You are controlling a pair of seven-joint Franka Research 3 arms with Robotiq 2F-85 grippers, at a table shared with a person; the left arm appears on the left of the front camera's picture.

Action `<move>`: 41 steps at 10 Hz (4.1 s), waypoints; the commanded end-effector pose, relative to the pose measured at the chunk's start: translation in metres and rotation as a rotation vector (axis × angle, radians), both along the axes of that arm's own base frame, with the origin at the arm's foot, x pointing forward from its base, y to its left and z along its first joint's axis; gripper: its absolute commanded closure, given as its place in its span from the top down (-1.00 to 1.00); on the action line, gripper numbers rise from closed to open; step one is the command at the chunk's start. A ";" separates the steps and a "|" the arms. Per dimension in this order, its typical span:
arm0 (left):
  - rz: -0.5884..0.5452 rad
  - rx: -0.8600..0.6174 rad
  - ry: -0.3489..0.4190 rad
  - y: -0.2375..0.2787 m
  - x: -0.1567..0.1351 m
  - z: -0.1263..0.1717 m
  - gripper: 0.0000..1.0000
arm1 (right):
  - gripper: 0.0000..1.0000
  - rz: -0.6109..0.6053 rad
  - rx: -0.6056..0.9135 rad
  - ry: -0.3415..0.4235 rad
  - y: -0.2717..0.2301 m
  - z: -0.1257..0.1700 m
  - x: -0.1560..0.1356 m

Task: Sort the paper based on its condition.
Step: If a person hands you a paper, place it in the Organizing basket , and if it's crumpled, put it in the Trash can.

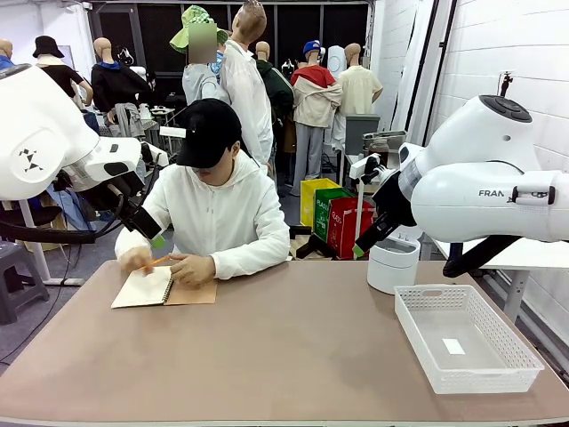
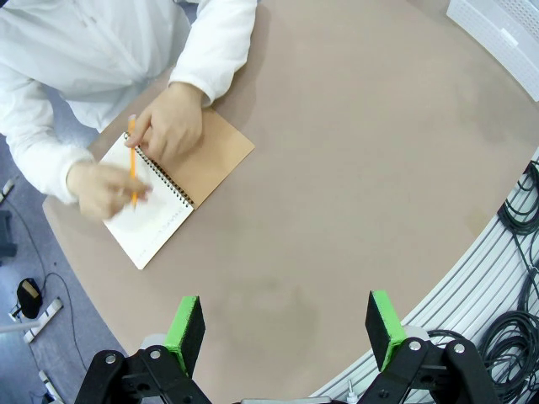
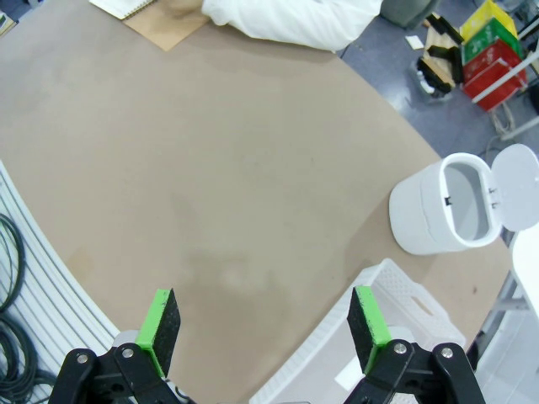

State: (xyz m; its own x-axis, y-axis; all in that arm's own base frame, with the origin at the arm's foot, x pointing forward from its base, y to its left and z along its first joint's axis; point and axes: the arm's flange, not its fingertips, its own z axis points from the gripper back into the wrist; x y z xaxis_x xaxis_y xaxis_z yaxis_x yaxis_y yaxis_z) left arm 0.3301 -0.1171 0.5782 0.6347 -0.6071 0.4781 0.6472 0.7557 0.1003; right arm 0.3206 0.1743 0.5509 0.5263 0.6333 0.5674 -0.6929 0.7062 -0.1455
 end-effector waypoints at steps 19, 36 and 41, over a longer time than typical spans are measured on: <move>-0.016 -0.012 0.004 0.000 -0.001 0.001 1.00 | 1.00 0.002 0.003 0.002 0.000 0.000 0.000; -0.016 -0.012 0.004 0.000 -0.001 0.001 1.00 | 1.00 0.002 0.003 0.002 0.000 0.000 0.000; -0.016 -0.012 0.004 0.000 -0.001 0.001 1.00 | 1.00 0.002 0.003 0.002 0.000 0.000 0.000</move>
State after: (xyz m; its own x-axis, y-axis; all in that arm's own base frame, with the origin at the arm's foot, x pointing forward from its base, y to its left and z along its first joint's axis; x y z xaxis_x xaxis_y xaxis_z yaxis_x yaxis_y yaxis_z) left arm 0.3301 -0.1171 0.5782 0.6347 -0.6071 0.4781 0.6472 0.7557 0.1003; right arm 0.3206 0.1743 0.5509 0.5263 0.6333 0.5674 -0.6929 0.7062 -0.1455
